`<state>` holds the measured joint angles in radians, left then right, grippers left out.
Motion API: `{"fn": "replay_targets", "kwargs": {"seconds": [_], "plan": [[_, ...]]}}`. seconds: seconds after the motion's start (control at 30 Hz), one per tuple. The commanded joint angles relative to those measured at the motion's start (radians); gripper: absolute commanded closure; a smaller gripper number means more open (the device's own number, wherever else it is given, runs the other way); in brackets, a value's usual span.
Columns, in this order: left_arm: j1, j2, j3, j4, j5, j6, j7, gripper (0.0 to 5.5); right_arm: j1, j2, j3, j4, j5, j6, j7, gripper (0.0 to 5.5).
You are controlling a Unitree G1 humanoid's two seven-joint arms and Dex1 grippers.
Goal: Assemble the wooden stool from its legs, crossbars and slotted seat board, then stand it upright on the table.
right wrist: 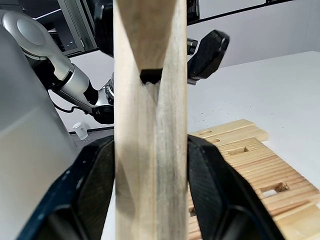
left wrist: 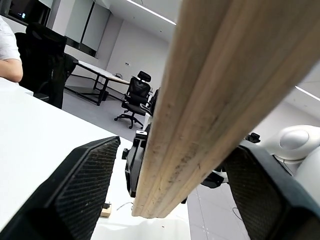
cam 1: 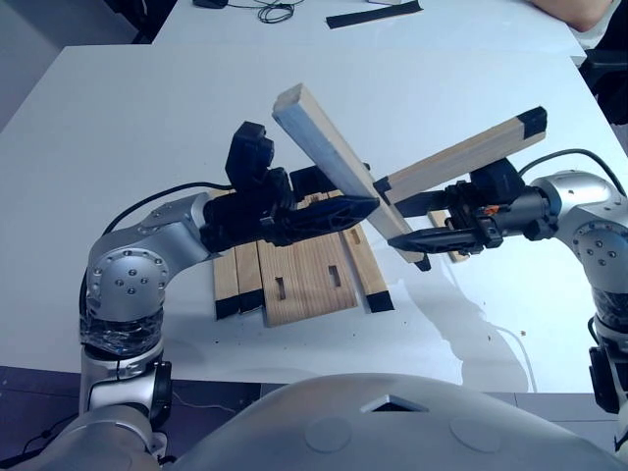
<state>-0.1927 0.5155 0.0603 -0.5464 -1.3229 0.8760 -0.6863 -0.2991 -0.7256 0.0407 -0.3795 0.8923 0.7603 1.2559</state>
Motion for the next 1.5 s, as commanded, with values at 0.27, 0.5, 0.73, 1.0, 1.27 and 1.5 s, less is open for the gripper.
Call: {"fn": "replay_targets", "kwargs": {"seconds": [0.27,0.5,0.73,1.0,1.27,1.5], "plan": [[0.008,0.012,-0.056,-0.018,0.082,-0.021,-0.044,1.86,-0.02,-0.015,0.041,-0.003,-0.077,-0.049,0.032,3.43],[-0.002,0.029,-0.009,0.004,0.044,-0.023,-0.072,2.83,-0.019,-0.015,0.043,0.016,-0.109,-0.075,0.045,3.43],[0.008,0.032,-0.021,-0.012,0.043,-0.024,-0.081,3.15,-0.031,-0.012,0.049,0.029,-0.125,-0.087,0.056,3.43],[0.014,0.026,-0.034,-0.01,0.071,-0.038,-0.09,3.17,-0.041,-0.003,0.063,0.039,-0.163,-0.1,0.024,3.43],[0.007,0.034,-0.01,0.019,0.09,-0.047,-0.099,3.24,0.005,-0.034,0.112,0.172,-0.328,-0.248,0.039,2.12],[-0.033,0.11,0.072,0.045,0.141,-0.055,-0.105,3.24,0.034,-0.03,0.076,0.274,-0.375,-0.32,0.015,2.12]]}}
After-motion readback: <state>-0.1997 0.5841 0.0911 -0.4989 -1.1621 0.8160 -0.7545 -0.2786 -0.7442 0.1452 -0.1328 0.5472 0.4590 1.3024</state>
